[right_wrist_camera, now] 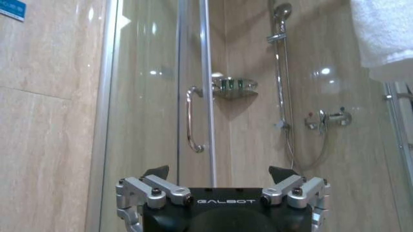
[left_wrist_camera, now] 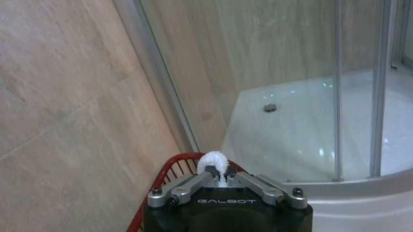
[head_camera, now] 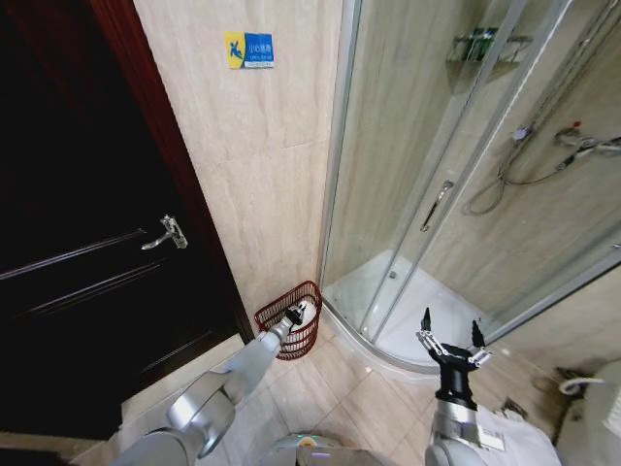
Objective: Discard the used towel into the hamper.
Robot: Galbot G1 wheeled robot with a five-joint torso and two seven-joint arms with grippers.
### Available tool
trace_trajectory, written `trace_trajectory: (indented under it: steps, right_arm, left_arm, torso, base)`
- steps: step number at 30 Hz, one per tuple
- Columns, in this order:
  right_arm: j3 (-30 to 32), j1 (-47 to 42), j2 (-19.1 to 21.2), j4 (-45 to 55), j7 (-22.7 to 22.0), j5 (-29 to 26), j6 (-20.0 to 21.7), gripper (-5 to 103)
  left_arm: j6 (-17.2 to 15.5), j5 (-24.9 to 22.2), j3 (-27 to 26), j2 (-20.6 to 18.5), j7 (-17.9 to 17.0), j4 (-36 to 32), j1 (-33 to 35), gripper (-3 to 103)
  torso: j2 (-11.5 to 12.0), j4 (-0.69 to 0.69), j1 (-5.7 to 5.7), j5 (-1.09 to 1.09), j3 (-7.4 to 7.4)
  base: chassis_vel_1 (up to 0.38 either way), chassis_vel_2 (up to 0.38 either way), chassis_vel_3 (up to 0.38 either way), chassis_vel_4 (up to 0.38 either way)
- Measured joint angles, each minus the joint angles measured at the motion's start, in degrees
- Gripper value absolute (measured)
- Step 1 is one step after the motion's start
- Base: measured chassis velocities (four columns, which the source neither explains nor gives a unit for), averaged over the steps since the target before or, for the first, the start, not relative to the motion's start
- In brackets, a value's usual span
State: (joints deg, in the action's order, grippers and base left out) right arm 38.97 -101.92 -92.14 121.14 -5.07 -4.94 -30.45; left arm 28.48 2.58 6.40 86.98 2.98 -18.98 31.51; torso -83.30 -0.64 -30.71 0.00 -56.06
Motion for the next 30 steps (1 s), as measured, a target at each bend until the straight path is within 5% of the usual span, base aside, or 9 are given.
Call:
trace_trajectory:
  steps: [30]
  right_arm:
    - [0.6,-1.4,0.0,-0.8,0.5,0.6,-2.9,100]
  left_arm:
    - [-0.7,2.3,-3.5,1.8,-1.6,-1.8,2.5,2]
  torso:
    - [0.0,-0.02,0.07,-0.01,0.02]
  base:
    - [0.062,-0.064,-0.068,0.068]
